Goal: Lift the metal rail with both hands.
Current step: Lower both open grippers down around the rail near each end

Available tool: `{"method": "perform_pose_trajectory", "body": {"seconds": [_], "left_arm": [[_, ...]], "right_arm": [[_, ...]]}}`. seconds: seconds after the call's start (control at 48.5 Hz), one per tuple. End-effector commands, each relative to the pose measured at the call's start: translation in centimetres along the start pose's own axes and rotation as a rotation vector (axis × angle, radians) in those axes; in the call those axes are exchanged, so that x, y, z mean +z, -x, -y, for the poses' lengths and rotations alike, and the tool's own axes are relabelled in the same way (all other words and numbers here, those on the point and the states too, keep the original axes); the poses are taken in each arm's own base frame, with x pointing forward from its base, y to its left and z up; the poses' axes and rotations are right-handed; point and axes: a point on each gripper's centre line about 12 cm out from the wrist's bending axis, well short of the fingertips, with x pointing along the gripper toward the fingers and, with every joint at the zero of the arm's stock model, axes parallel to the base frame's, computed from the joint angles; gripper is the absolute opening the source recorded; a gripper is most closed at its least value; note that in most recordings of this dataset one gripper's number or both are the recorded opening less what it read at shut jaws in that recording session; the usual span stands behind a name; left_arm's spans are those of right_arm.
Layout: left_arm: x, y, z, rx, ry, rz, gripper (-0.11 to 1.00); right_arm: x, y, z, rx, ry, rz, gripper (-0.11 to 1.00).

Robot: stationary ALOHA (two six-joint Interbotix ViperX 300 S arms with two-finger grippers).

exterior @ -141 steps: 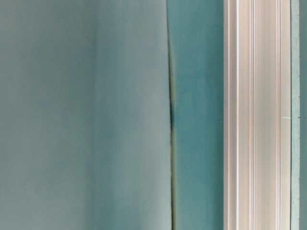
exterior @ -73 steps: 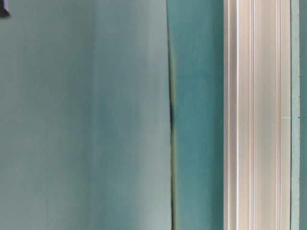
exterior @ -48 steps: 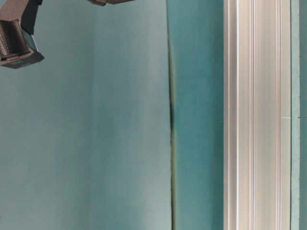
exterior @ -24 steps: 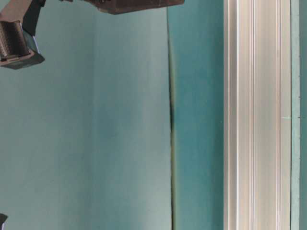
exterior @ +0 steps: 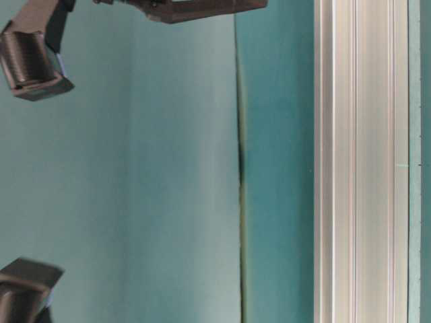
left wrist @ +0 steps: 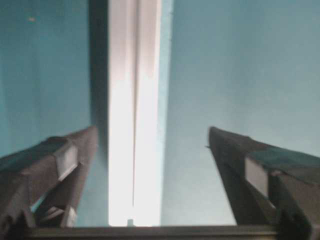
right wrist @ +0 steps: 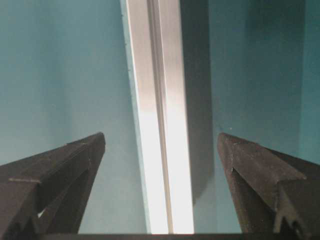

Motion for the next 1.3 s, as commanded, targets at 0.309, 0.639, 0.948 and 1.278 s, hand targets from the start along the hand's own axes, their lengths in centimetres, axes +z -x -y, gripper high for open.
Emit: {"method": "perform_pose_trajectory", "body": {"seconds": [0.309, 0.639, 0.948, 1.278], "left_arm": [[0.7, -1.7, -0.1, -0.002, 0.009, 0.035, 1.00], [1.0, -4.2, 0.0, -0.002, 0.006, 0.032, 0.99], [0.6, -7.1, -0.2, 0.000, 0.007, 0.008, 0.99], [0.2, -7.6, -0.4, 0.001, 0.015, 0.005, 0.99]], "right_arm": [[0.1, -2.0, -0.1, -0.003, 0.014, -0.018, 0.99], [-0.5, -3.9, -0.1, -0.007, 0.019, -0.038, 0.99], [-2.2, -6.4, 0.2, -0.010, 0.019, -0.046, 0.99], [-2.1, -7.5, 0.2, -0.010, 0.017, -0.027, 0.99]]}}
